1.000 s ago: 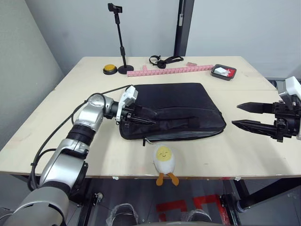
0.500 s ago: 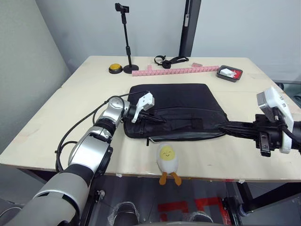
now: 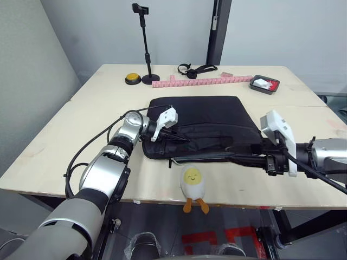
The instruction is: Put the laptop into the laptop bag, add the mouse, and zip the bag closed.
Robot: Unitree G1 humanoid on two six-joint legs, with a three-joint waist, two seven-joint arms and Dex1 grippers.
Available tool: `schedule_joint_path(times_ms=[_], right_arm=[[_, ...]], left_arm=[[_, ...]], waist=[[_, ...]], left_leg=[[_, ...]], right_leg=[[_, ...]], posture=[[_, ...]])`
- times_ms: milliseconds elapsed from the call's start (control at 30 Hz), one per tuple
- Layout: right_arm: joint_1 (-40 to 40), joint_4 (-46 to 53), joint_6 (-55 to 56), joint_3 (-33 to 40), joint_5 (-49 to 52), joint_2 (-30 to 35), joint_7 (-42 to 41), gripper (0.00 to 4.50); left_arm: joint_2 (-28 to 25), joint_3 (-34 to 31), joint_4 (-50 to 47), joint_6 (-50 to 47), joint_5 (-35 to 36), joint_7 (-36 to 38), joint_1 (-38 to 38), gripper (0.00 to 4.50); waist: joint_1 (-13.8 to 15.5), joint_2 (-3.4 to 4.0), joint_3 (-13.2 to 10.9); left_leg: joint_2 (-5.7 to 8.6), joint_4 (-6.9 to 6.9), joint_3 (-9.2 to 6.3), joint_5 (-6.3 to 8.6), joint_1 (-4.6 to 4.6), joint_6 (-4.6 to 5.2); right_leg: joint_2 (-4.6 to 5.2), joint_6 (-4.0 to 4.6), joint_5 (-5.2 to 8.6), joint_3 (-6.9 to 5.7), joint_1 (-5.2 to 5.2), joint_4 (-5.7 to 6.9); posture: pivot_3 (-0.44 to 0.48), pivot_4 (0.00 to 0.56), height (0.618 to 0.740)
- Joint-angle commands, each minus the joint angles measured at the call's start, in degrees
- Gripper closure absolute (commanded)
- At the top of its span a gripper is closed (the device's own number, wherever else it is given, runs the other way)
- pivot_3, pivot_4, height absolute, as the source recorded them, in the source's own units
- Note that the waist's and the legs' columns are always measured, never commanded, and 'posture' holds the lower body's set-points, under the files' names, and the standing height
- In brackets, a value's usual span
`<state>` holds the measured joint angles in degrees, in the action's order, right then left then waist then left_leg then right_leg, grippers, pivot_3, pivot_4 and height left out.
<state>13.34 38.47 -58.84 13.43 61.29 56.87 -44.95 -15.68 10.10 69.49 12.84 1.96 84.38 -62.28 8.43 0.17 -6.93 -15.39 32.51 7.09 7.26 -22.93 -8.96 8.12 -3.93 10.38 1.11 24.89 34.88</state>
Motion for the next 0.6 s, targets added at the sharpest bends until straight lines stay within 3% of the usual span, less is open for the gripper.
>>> schedule_joint_path(times_ms=[33,167,200,400,600], right_arm=[[3.9,-1.3,-1.4,-6.9,-0.6,-2.0,0.9,1.63],[8.8,-4.9,-4.2,-14.5,-2.9,-6.4,3.6,0.21],[9.9,-5.5,-5.2,-16.1,-3.2,-7.5,4.1,0.03],[17.3,-14.9,-11.9,-25.4,-8.4,-14.4,8.3,0.03],[21.4,-17.7,-12.8,-32.3,-15.1,-17.1,7.6,0.03]], left_arm=[[-1.1,-0.3,-0.1,0.2,-1.5,0.2,0.6,4.50],[-1.4,-0.3,-0.1,0.3,-2.1,0.4,0.6,4.50],[-1.5,-0.3,-0.1,0.4,-2.2,0.5,0.6,4.50],[-1.9,0.0,-0.3,1.0,-2.9,0.6,0.9,4.50],[-2.0,-0.4,-0.5,1.2,-3.3,0.5,1.0,4.50]], waist=[[-0.2,0.00,0.0],[-0.6,0.00,0.0],[-0.6,0.01,0.0],[-1.1,0.00,0.0],[-1.2,0.00,0.0]], left_leg=[[0.00,0.00,0.00,0.00,0.01,0.00],[0.00,0.01,0.00,0.00,0.03,-0.02],[0.00,0.01,0.00,0.00,0.03,-0.03],[0.01,-0.06,0.00,0.00,0.02,-0.07],[0.02,-0.07,0.00,0.00,0.00,-0.13]], right_leg=[[0.00,0.00,0.00,0.00,0.00,0.00],[0.00,-0.02,-0.01,0.01,0.00,0.05],[0.00,-0.02,-0.01,0.01,0.00,0.04],[0.00,-0.02,-0.02,0.00,0.00,0.00],[0.00,-0.02,-0.02,0.00,0.01,-0.02]], posture=[[0.000,0.150,0.740],[0.000,0.150,0.740],[0.000,0.150,0.740],[0.000,0.150,0.740],[0.000,0.150,0.740]])
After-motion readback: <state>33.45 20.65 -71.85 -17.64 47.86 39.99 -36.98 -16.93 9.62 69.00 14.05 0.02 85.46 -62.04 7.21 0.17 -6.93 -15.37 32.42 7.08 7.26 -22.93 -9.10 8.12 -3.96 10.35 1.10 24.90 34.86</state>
